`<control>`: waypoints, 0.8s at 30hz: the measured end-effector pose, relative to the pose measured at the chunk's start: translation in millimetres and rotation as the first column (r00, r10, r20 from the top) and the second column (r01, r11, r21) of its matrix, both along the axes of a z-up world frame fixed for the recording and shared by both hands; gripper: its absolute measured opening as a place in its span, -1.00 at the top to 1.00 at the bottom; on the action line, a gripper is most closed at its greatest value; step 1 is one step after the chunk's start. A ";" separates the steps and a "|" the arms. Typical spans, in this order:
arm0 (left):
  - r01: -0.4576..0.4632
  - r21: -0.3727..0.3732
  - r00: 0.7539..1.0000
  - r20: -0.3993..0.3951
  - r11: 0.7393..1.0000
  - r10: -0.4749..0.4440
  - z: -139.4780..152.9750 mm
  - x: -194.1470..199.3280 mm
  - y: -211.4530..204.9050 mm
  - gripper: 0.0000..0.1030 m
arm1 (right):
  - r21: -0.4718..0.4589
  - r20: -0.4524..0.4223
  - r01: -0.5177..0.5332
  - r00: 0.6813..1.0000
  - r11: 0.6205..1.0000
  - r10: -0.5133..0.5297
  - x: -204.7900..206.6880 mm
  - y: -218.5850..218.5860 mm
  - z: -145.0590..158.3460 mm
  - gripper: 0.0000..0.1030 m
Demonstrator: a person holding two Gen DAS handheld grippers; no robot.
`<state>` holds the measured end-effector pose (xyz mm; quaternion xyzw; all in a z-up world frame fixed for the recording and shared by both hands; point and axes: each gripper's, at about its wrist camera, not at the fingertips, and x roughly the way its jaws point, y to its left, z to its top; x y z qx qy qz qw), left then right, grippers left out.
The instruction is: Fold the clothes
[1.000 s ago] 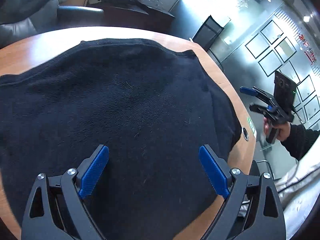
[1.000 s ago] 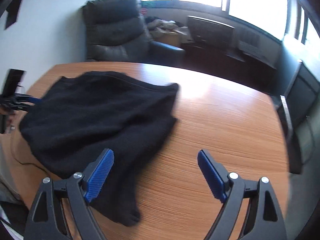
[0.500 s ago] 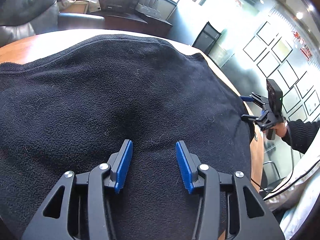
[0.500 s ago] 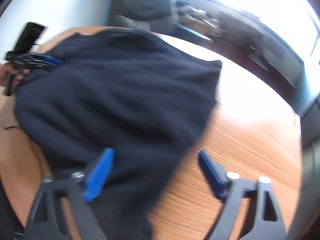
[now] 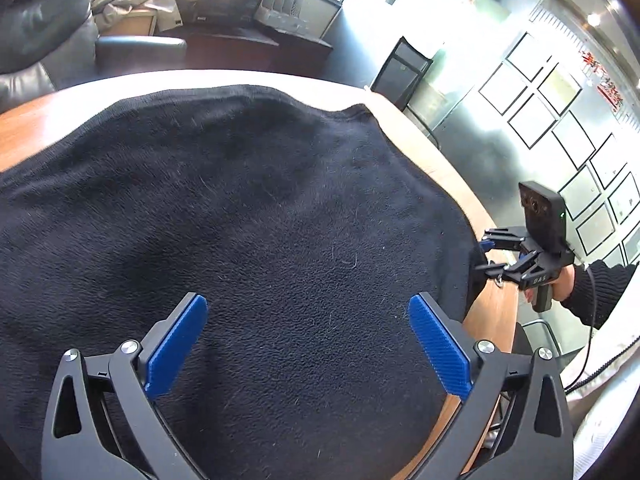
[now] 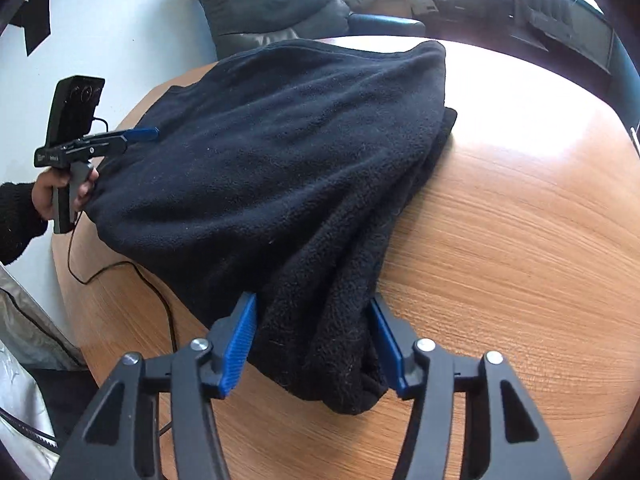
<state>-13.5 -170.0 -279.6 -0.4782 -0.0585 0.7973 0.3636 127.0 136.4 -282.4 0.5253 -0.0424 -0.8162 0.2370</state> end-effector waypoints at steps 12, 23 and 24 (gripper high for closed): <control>0.030 -0.070 0.997 -0.068 0.997 -0.035 -10.1 19.0 -2.1 -0.99 | -0.234 -0.092 -0.031 0.996 0.972 0.009 -10.5 9.3 28.5 0.74; 0.079 -0.051 0.994 -0.067 0.996 -0.082 -10.0 25.6 -21.2 -0.90 | -0.172 -0.003 0.117 0.993 0.978 -0.119 -5.9 49.4 -2.2 0.66; 0.083 -0.057 0.994 -0.067 0.995 -0.087 -9.8 26.4 -21.0 -0.90 | -0.159 -0.005 0.109 0.994 0.981 -0.111 -4.6 48.7 -0.1 0.63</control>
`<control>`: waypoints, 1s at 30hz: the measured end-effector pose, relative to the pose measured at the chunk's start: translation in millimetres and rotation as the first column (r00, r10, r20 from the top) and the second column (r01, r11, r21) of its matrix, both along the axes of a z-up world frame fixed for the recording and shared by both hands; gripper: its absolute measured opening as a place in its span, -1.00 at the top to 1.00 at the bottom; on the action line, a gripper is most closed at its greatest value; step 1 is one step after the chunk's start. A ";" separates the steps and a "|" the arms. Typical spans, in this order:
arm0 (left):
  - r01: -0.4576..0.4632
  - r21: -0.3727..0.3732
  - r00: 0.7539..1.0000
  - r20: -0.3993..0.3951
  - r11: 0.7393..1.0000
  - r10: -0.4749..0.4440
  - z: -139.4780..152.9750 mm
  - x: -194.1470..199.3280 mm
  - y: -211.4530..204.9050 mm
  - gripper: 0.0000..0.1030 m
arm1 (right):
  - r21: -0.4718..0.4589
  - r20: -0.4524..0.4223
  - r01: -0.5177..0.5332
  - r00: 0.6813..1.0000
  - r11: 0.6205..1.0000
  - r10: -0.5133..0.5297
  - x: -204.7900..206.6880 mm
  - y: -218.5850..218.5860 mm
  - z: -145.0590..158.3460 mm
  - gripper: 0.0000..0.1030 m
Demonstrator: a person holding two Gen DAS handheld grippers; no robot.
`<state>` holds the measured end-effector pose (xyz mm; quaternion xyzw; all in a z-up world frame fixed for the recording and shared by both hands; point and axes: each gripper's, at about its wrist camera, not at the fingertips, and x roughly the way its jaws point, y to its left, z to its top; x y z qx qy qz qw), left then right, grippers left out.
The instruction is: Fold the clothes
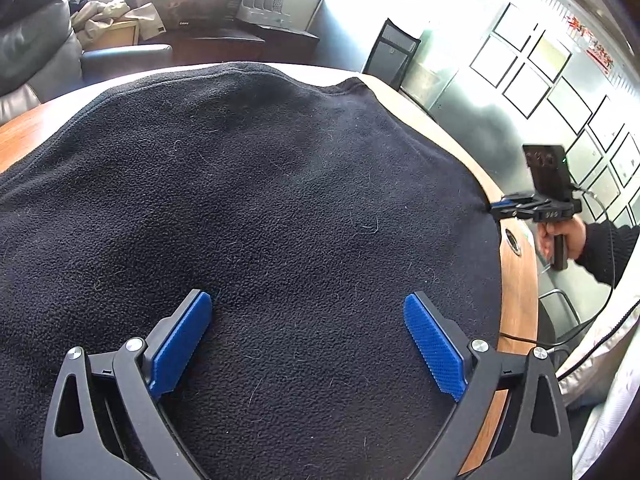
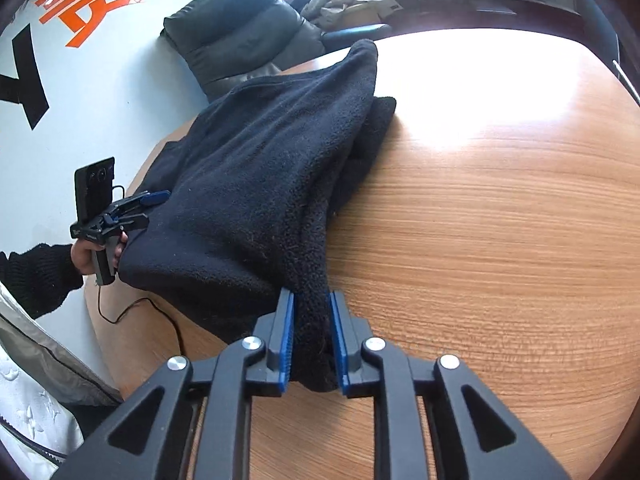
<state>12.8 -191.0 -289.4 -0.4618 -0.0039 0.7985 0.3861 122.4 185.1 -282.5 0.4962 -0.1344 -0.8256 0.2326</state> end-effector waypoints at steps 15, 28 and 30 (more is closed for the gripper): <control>0.009 -0.021 1.000 -0.025 1.000 -0.010 -0.6 9.1 5.2 -0.92 | 0.433 -0.061 -0.124 0.984 0.893 0.166 23.3 -40.0 9.4 0.48; 0.017 -0.030 0.999 -0.033 0.999 -0.018 -1.9 15.2 8.3 -0.92 | 0.471 -0.162 -0.029 0.980 0.881 0.119 -2.1 -53.1 40.4 0.59; 0.014 -0.036 0.999 -0.032 0.999 -0.015 -1.6 15.2 7.1 -0.92 | 0.516 -0.147 -0.053 0.978 0.855 0.149 -20.2 -76.1 21.3 0.60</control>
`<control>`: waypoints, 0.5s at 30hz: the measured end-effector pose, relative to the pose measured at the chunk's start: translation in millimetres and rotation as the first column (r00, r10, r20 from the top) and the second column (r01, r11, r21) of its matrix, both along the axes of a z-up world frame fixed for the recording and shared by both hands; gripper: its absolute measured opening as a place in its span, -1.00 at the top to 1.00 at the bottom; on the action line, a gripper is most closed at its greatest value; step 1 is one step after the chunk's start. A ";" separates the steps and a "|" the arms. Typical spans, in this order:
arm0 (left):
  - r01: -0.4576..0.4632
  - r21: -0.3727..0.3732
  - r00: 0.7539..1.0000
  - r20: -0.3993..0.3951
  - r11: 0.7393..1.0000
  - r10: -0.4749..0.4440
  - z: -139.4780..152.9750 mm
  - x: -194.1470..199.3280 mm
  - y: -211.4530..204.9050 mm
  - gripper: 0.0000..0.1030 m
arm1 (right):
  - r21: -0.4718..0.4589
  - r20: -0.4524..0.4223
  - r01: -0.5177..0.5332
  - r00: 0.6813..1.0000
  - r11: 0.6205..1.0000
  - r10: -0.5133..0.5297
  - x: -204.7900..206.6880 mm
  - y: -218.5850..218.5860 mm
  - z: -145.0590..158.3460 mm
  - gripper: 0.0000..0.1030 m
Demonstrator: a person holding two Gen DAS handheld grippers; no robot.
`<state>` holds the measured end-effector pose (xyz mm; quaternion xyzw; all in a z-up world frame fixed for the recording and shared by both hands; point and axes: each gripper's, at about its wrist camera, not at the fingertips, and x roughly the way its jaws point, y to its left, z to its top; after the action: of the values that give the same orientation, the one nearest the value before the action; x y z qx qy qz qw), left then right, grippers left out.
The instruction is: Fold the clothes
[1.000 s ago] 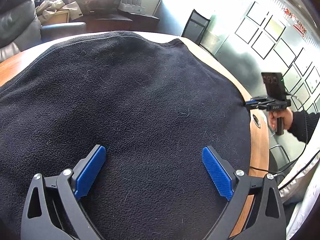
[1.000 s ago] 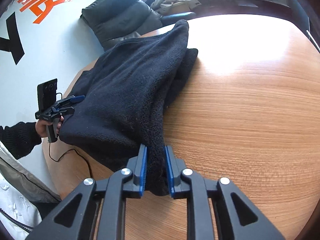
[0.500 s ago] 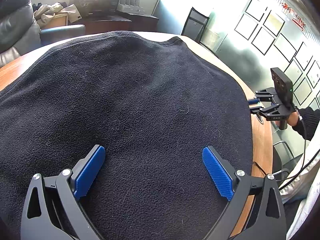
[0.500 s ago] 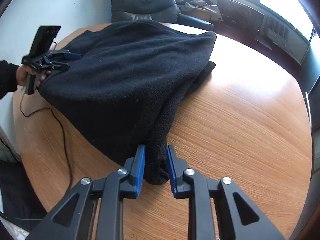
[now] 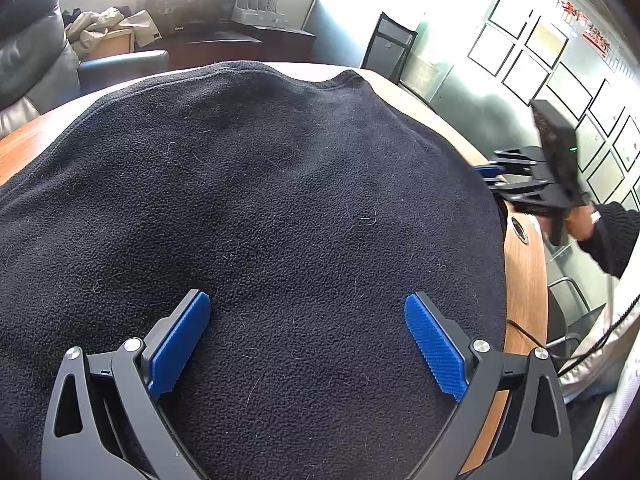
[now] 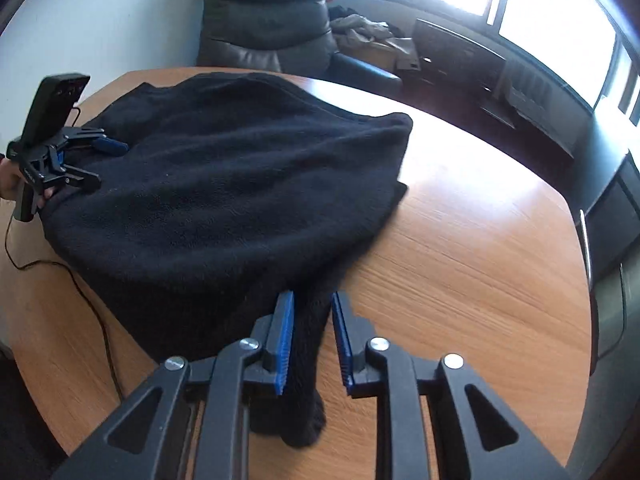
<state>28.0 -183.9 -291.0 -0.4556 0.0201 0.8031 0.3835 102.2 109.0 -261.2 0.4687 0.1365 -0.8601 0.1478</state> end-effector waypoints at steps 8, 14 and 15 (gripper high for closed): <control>-0.021 -0.012 0.999 0.039 1.000 0.021 4.2 -7.4 -6.1 -0.94 | -0.040 -0.132 -0.065 0.989 0.997 0.060 -14.4 -13.9 15.7 0.59; -0.014 -0.009 0.999 0.047 1.000 0.014 4.8 -6.3 -7.3 -0.94 | -0.082 -0.115 -0.037 0.993 0.996 0.028 -43.7 -21.9 19.2 0.05; -0.016 -0.008 0.999 0.049 1.000 0.017 5.3 -6.4 -8.1 -0.94 | -0.072 -0.097 -0.019 0.995 0.997 0.012 -54.5 -27.2 14.7 -0.07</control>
<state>21.6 -192.0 -285.7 -0.4768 0.0101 0.7947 0.3755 47.7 81.8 -246.5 0.4200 0.1158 -0.8849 0.1646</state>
